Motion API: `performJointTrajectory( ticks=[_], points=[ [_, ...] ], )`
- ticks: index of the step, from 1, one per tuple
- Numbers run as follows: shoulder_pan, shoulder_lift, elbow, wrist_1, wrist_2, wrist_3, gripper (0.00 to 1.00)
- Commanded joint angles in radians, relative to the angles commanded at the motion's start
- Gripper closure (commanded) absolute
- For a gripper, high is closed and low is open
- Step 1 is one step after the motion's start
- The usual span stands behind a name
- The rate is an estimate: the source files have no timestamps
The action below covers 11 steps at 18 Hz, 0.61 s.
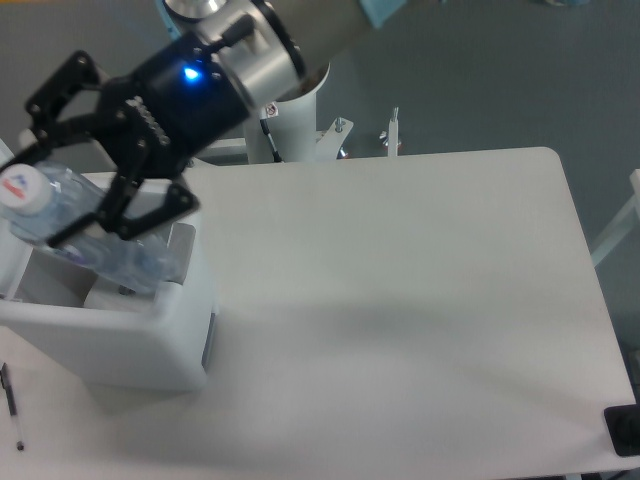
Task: Place the trash in the trash can
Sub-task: 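Carry the bottle over the bin and release it inside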
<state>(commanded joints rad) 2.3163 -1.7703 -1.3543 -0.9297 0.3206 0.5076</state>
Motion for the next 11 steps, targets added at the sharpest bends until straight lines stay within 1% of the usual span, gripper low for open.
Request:
performJointTrajectory(
  ticks=[2,4,5,6,7,9,10,11],
  points=[
    [-0.002,0.014,-0.032,0.005,0.0,0.009,0.48],
    [-0.003,0.014,-0.052,0.018,0.0,0.011,0.46],
    [-0.003,0.014,-0.06,0.031,0.002,0.012,0.42],
    [-0.003,0.012,-0.066,0.038,0.002,0.025,0.33],
    [-0.008,0.012,-0.072,0.04,0.002,0.041,0.28],
    [-0.015,0.012,-0.088,0.04,0.002,0.055,0.26],
    [-0.015,0.012,-0.094,0.04,0.002,0.055,0.21],
    [-0.015,0.012,-0.098,0.041,0.003,0.06,0.19]
  ],
)
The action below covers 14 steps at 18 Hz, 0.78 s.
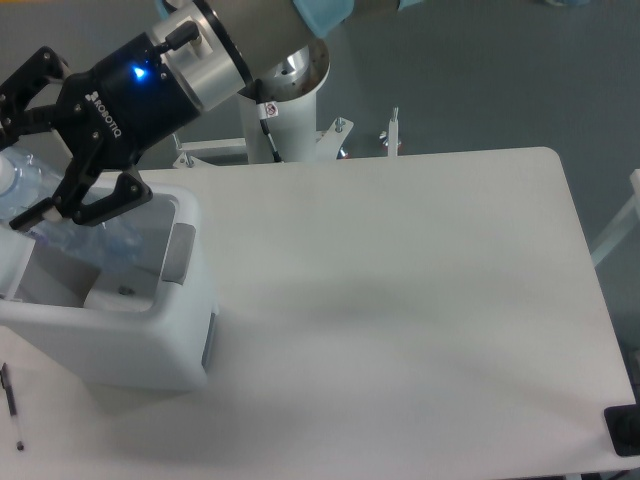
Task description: Place the trash in the trash can
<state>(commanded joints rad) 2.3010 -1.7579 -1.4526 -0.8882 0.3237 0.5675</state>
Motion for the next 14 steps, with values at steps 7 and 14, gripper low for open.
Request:
performJointTrajectory(
  ticks=[7,14],
  points=[
    [0.006,-0.006,-0.025,-0.002,0.005,0.023,0.12],
    [0.181,-0.043,-0.02,0.009,0.008,0.084,0.0]
  ],
)
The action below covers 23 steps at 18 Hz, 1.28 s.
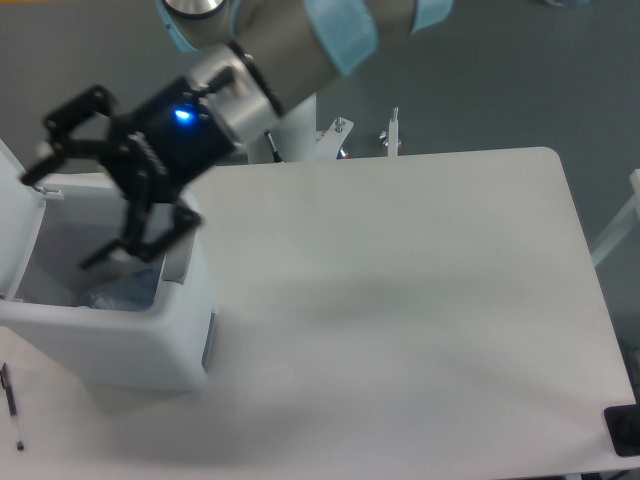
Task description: Place the trash in the trash can
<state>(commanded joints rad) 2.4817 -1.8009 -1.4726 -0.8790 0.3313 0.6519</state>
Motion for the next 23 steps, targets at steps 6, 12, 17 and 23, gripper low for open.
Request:
performJointTrajectory(
  ticks=[6,12,17,23],
  points=[
    [0.146,-0.063,-0.003,0.002,0.0,0.041,0.0],
    [0.247,-0.089,-0.023,-0.003,0.018,0.077,0.0],
    [0.298,-0.092,-0.014,-0.003,0.113,0.077,0.0],
    [0.319,-0.106,0.011,-0.005,0.372,0.112,0.0]
  ],
)
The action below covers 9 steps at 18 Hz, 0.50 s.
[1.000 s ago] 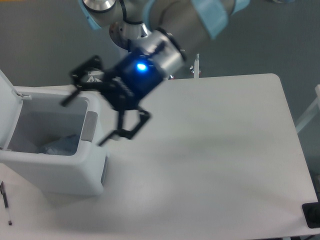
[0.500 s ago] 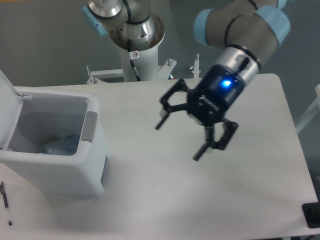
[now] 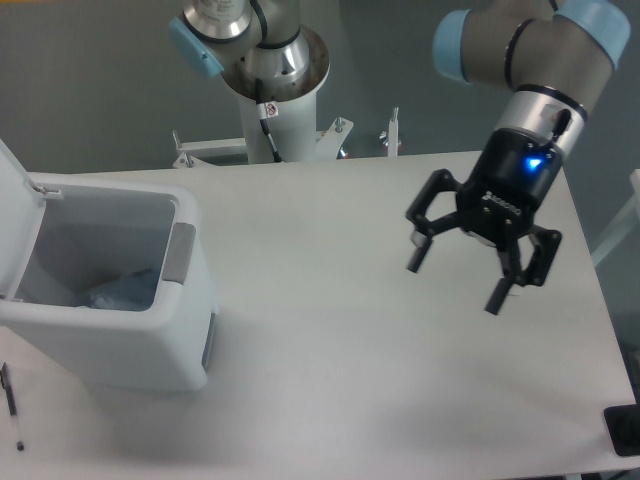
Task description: Place the trash in the trash can
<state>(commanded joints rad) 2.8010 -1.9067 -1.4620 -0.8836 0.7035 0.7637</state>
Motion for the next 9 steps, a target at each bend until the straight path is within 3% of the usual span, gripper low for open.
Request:
performJointTrajectory(
  ticks=[5,9],
  points=[
    [-0.002,-0.032,0.009,-0.014,0.271,0.069,0.0],
    [-0.005,-0.061,0.003,-0.067,0.488,0.29,0.0]
  ],
)
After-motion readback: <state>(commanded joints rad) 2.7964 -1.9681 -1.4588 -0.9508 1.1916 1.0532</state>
